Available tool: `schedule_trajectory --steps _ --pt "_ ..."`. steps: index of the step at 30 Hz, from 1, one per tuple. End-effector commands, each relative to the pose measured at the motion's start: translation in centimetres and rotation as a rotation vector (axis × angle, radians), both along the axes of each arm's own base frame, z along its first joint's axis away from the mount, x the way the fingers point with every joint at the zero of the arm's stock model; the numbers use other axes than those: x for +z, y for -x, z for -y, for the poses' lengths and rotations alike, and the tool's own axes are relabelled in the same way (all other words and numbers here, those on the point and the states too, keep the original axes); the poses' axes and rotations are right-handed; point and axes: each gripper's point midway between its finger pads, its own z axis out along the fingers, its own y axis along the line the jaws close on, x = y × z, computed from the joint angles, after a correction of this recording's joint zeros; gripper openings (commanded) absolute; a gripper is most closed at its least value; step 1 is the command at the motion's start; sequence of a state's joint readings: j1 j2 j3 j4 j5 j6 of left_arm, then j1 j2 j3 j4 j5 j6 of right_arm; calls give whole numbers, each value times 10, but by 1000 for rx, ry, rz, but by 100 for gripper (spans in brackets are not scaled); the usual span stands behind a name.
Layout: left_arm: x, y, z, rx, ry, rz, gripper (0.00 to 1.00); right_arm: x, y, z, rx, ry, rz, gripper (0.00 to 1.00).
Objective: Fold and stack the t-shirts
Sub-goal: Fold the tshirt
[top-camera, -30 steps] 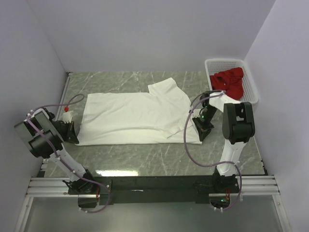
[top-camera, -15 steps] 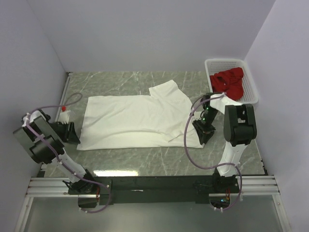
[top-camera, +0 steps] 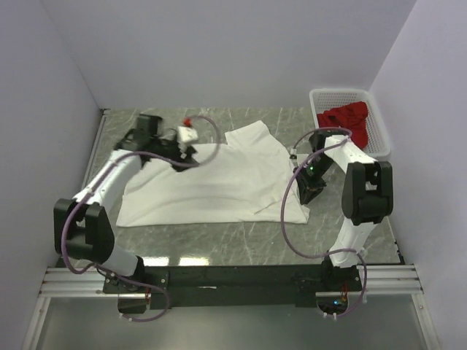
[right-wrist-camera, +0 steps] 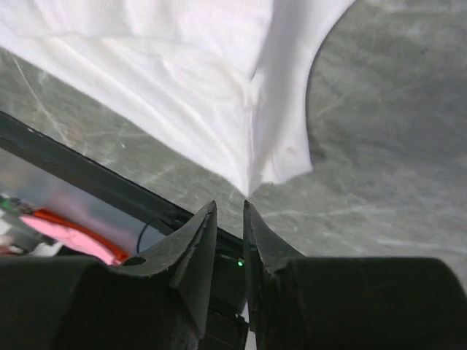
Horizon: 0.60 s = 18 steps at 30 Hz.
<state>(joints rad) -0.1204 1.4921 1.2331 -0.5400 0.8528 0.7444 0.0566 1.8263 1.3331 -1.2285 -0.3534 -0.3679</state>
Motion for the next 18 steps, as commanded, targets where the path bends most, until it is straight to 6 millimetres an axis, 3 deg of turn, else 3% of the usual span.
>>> schedule_trajectory --steps 1,2,5,8,11,18 --pt "-3 11 76 -227 -5 209 55 -13 -13 -6 -123 -86 -47 27" --pt "-17 25 106 -338 -18 233 54 -14 -14 -10 -139 -99 -61 27" --pt "-43 48 152 -534 -44 275 52 -21 -17 -6 -207 -139 -104 27" --pt "-57 65 184 -656 -59 329 51 -28 -15 -7 -223 -145 -128 27" --pt "-88 82 205 -785 -98 353 51 -37 -11 -5 -237 -128 -142 27" --pt "-119 100 231 -928 -148 373 49 -46 -7 -1 -251 -100 -151 24"
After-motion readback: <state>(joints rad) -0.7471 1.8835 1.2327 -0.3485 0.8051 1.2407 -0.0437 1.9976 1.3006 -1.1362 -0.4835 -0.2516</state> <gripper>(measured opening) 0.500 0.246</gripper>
